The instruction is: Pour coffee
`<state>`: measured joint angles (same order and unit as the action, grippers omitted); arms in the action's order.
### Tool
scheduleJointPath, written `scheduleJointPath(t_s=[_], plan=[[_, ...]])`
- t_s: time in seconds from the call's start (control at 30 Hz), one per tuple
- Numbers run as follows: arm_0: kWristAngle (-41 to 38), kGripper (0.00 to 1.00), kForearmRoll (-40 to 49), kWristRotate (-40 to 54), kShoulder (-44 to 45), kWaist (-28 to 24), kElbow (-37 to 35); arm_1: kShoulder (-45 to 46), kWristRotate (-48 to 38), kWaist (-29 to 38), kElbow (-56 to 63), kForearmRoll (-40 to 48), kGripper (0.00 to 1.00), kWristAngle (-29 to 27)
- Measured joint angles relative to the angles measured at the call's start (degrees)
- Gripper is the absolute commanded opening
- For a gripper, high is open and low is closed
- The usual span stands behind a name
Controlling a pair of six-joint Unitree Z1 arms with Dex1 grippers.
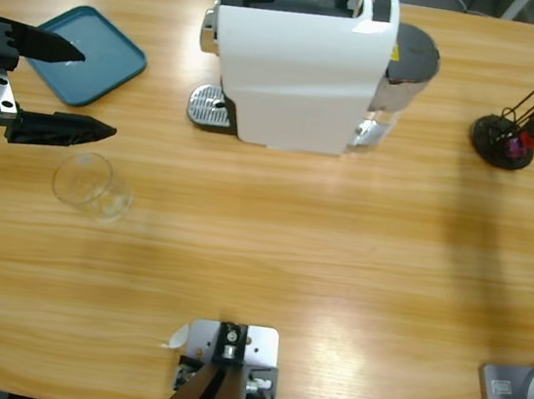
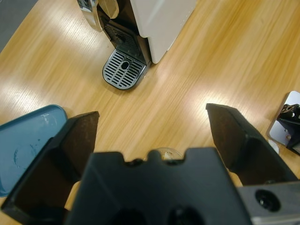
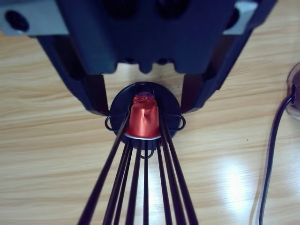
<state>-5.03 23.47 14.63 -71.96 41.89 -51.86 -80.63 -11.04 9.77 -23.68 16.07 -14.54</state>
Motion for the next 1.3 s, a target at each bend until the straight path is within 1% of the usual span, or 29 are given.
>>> scheduleJointPath(t_s=[0.03, 0.07, 0.13, 0.27, 0.3, 0.33, 0.8, 0.87, 0.9, 0.93, 1.07, 1.13, 1.23, 1.27, 1.3], plan=[[0.00, 0.987, 0.00, 0.00, 0.00, 0.00, 0.00, -0.15, 0.00, -0.31, 0.06, 0.19, 0.599, 0.18], [0.00, 0.987, 0.00, 0.00, 0.00, 0.00, 0.00, -0.29, 0.00, -0.53, 0.14, 0.36, 0.552, 0.38], [0.00, 0.987, 0.00, 0.00, 0.00, 0.00, 0.00, -0.55, 0.00, -0.75, 0.33, 0.62, 0.516, 0.65], [0.00, 0.987, 0.00, 0.00, 0.00, 0.00, 0.00, -0.75, 0.00, -0.81, 0.71, 0.87, 0.489, 0.70], [0.00, 0.987, 0.00, 0.00, 0.00, 0.00, 0.00, -0.76, 0.00, -0.81, 0.73, 0.97, 0.412, 0.70], [0.00, 0.987, 0.00, 0.00, 0.00, 0.00, 0.00, -0.76, 0.00, -0.81, 0.73, 1.05, 0.384, 0.70], [0.00, 0.987, 0.00, 0.00, 0.00, 0.00, 0.43, -0.95, 0.02, -0.83, 0.75, 2.38, 0.374, 0.71], [0.00, 0.987, 0.00, 0.00, 0.00, 0.00, 0.50, -1.22, 0.03, -0.93, 0.79, 2.73, 0.299, 0.79], [0.00, 0.987, 0.00, 0.00, 0.00, 0.00, 0.51, -1.41, 0.03, -0.97, 0.79, 2.85, 0.295, 0.82], [0.00, 0.987, 0.00, 0.00, 0.00, 0.00, 0.55, -1.59, 0.03, -1.02, 0.79, 2.98, 0.271, 0.83], [0.00, 0.987, 0.00, 0.00, 0.00, 0.00, 0.58, -1.83, 0.03, -1.24, 0.86, 3.46, 0.255, 0.83], [0.00, 0.987, 0.00, 0.00, 0.00, 0.00, 0.58, -1.83, 0.03, -1.31, 0.92, 3.57, 0.214, 0.83], [0.00, 0.987, 0.00, 0.00, 0.00, 0.00, 0.60, -1.83, 0.03, -1.35, 0.92, 3.58, 0.214, 0.83], [0.00, 0.987, 0.00, 0.00, 0.00, 0.00, 0.62, -1.83, 0.03, -1.35, 0.92, 3.58, 0.155, 0.83], [0.00, 0.987, 0.00, 0.00, 0.00, 0.00, 0.63, -1.83, 0.03, -1.35, 0.92, 3.58, 0.072, 0.83]])
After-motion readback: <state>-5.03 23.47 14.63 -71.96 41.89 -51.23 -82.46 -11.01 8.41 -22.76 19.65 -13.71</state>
